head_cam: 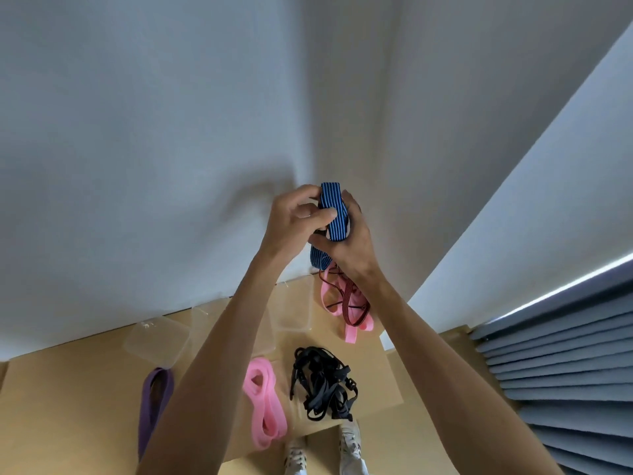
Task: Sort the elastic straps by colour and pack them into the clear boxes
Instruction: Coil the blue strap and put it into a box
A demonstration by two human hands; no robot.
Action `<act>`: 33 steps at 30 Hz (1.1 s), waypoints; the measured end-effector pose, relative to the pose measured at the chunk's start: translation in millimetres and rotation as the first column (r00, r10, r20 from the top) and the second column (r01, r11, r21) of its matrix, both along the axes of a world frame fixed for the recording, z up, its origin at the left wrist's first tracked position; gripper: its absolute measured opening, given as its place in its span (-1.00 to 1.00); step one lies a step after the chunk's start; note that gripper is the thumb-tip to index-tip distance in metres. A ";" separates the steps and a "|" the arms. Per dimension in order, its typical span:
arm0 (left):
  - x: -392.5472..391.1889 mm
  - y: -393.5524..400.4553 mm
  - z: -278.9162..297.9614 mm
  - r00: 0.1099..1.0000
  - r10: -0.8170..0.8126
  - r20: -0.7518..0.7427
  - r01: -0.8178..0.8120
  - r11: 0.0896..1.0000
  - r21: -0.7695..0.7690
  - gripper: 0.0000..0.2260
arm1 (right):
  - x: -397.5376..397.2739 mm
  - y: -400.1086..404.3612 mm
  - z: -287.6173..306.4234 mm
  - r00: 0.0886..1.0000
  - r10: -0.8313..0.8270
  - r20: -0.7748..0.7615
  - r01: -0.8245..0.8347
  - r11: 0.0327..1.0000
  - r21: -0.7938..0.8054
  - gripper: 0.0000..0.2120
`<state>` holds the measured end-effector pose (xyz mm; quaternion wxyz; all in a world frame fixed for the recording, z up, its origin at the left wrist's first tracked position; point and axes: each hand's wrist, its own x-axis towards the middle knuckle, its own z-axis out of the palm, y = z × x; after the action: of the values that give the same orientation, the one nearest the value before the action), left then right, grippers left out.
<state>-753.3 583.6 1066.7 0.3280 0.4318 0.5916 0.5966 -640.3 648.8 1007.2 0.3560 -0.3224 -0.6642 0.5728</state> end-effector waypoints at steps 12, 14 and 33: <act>-13.8 -12.5 2.6 0.953 0.271 0.134 -0.284 0.955 0.085 -0.86 | -4.1 -14.3 21.2 0.971 0.227 -0.079 -0.238 0.953 -0.185 -0.75; -20.5 -16.6 -1.4 0.932 0.261 0.250 -0.284 0.957 0.060 -0.88 | -4.9 -17.1 17.0 0.968 0.244 -0.058 -0.251 0.947 -0.200 -0.81; -60.2 -36.9 4.2 0.992 0.128 -0.001 -0.127 0.986 -0.106 -0.86 | -40.1 -26.9 6.9 0.902 0.394 -0.175 -0.429 0.861 -0.272 -0.79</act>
<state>-813.4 546.7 1070.9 0.3132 0.3733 0.6477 0.5857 -680.4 621.8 1014.1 0.2088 -0.1906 -0.6003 0.7482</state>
